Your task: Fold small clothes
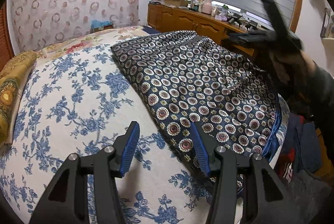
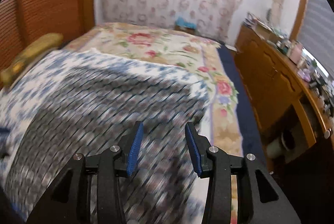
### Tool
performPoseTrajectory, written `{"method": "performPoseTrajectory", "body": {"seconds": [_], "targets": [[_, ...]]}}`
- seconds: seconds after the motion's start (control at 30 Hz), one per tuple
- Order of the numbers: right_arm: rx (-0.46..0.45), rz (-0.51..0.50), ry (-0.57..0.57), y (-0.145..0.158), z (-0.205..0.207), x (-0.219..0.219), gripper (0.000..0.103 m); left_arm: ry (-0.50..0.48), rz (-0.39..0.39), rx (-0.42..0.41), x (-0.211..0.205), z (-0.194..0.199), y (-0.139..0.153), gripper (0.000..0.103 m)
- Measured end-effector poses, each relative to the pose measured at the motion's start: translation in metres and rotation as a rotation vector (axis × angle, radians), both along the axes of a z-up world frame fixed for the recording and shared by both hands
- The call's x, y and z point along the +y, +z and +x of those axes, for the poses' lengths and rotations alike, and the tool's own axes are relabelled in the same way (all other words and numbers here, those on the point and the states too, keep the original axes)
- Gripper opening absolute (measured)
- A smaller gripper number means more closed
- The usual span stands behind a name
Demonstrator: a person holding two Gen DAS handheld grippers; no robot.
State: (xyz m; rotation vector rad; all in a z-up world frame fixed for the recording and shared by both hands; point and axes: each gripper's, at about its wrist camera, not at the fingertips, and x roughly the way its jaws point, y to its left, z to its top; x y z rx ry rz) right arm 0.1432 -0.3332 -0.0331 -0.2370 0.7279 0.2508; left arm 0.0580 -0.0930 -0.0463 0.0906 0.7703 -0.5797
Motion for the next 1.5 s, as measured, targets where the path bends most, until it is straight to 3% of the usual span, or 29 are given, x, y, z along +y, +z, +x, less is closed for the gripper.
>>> {"method": "performPoseTrajectory", "body": {"seconds": [0.17, 0.37, 0.53, 0.63, 0.97, 1.17, 1.23, 1.5], "targets": [[0.028, 0.004, 0.005, -0.023, -0.051, 0.001, 0.043, -0.007, 0.019, 0.012, -0.005, -0.002, -0.004, 0.050], [0.020, 0.026, -0.041, -0.035, -0.081, -0.009, 0.043, -0.011, 0.042, 0.030, -0.011, -0.002, -0.009, 0.050], [0.016, 0.078, -0.043, -0.034, -0.095, -0.011, 0.044, -0.031, 0.056, 0.052, -0.016, -0.005, -0.012, 0.050], [0.023, 0.067, -0.039, -0.036, -0.101, -0.008, 0.055, -0.056, 0.040, 0.064, -0.018, -0.008, -0.011, 0.050], [0.069, 0.047, -0.125, -0.053, -0.115, -0.026, 0.058, -0.093, 0.052, 0.091, -0.018, -0.021, -0.015, 0.046], [0.046, 0.037, -0.120, -0.045, -0.117, -0.021, 0.058, -0.135, 0.025, 0.116, -0.018, -0.031, -0.015, 0.032], [0.036, 0.043, -0.106, -0.041, -0.120, -0.017, 0.060, -0.159, 0.016, 0.135, -0.021, -0.030, -0.013, 0.004], [0.043, 0.083, 0.005, -0.027, -0.130, 0.006, 0.065, -0.192, -0.062, 0.039, -0.035, -0.015, 0.032, 0.000]]}}
